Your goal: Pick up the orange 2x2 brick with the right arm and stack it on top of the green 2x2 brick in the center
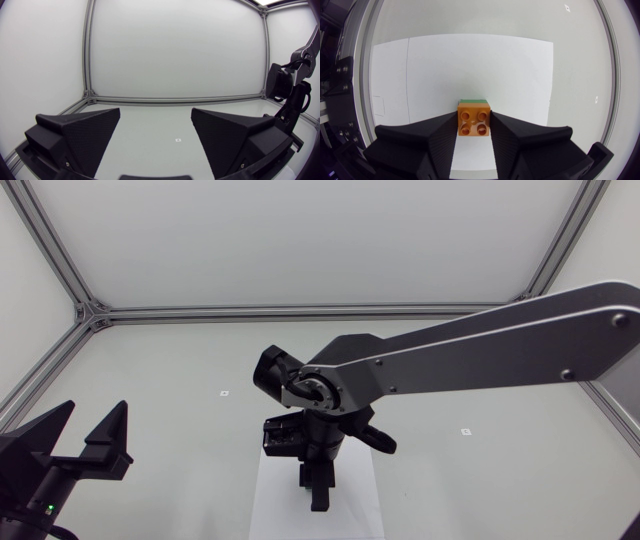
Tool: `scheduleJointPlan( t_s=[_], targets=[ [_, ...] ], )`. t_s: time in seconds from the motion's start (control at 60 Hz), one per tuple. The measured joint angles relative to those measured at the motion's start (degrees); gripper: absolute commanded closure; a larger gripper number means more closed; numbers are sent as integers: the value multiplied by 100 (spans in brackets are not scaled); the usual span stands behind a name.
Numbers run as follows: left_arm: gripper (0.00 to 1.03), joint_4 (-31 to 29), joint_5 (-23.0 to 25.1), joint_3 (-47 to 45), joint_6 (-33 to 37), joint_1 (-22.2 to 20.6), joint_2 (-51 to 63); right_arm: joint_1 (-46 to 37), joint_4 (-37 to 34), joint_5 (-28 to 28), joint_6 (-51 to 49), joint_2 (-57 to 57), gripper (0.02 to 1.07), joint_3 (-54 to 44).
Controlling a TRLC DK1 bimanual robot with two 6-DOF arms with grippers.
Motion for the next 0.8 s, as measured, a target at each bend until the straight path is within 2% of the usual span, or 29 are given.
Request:
scheduleJointPlan(
  t_s=[0.8],
  targets=[
    [4,0,0,0,2,0,0,13,9,-4,144,-81,79,-87]
  ],
)
